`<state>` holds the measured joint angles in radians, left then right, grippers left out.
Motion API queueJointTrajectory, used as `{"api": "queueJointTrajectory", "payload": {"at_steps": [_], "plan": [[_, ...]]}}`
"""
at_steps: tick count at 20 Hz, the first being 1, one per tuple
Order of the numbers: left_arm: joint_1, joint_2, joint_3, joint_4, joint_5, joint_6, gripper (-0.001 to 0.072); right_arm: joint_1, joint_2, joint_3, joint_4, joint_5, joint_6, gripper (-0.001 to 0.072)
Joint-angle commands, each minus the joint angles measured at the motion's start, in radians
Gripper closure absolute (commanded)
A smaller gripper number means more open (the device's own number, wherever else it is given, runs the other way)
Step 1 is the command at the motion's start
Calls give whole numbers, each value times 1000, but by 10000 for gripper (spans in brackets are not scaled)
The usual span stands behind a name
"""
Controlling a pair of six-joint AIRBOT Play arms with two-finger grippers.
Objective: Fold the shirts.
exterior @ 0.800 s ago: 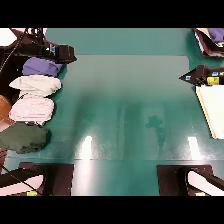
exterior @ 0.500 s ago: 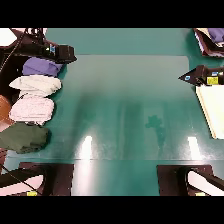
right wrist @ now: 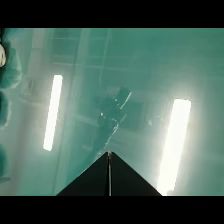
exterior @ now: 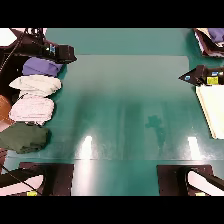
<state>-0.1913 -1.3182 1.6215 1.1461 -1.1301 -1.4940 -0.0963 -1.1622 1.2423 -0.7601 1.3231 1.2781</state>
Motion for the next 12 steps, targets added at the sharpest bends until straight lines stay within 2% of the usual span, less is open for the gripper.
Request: {"api": "queueJointTrajectory", "payload": {"at_steps": [1, 2, 3, 6, 7, 12], "plan": [[0, -1, 0, -5, 47, 11, 676, 1, 0, 1, 0, -14, 0, 697], [0, -1, 0, 60, 83, 29, 491, 1, 0, 1, 0, -16, 0, 697], [0, -3, 0, 162, 129, 13, 175, 1, 0, 1, 0, -20, 0, 697], [37, -45, 0, 489, 254, -116, 158, 1, 0, 1, 0, -34, 0, 697], [68, -78, 0, 542, 284, -130, 159, 1, 0, 1, 1, -32, 0, 697], [246, -315, 0, 545, 348, -134, 158, 1, 0, 1, 1, -30, 0, 697]]}}
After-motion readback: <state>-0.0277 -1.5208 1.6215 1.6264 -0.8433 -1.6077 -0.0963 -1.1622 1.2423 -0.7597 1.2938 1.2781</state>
